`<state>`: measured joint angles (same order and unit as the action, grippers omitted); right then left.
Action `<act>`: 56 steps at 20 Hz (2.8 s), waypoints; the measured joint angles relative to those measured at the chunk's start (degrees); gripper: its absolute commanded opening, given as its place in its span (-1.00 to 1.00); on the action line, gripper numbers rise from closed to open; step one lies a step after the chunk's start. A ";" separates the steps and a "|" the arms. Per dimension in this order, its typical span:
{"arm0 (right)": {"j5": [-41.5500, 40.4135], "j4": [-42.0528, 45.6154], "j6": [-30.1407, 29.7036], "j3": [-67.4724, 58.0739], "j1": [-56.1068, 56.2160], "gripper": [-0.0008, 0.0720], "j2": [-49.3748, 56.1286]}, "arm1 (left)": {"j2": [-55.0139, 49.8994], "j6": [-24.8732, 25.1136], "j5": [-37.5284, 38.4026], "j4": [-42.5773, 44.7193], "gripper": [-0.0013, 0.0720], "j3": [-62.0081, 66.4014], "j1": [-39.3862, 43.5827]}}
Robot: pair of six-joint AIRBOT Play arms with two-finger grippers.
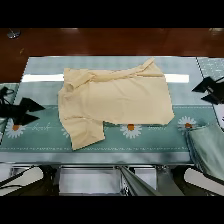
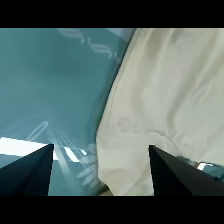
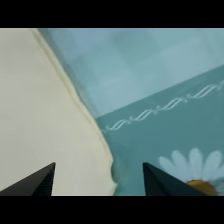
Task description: Fold the shirts.
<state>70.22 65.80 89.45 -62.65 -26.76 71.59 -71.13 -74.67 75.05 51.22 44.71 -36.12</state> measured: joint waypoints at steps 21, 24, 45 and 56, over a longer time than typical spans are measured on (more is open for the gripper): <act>-5.51 -11.08 -7.74 26.49 -8.96 0.74 -10.99 | -0.26 11.37 -19.91 -19.43 -0.90 -12.39 18.53; -5.49 -8.41 -6.36 28.11 -6.34 0.74 -9.09 | -0.44 11.78 -19.32 -19.54 -0.90 -11.54 18.91; 0.50 -9.62 -3.15 -31.19 14.88 -0.89 4.61 | 6.08 11.63 -12.04 -26.40 -0.90 25.46 20.20; 8.00 1.33 -2.43 -55.01 14.99 -0.89 -21.35 | 24.30 1.55 -10.19 -6.82 -0.90 64.57 9.40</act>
<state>78.22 67.13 87.02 -117.67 -11.77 50.24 -46.83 -73.12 64.86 44.40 109.27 -26.72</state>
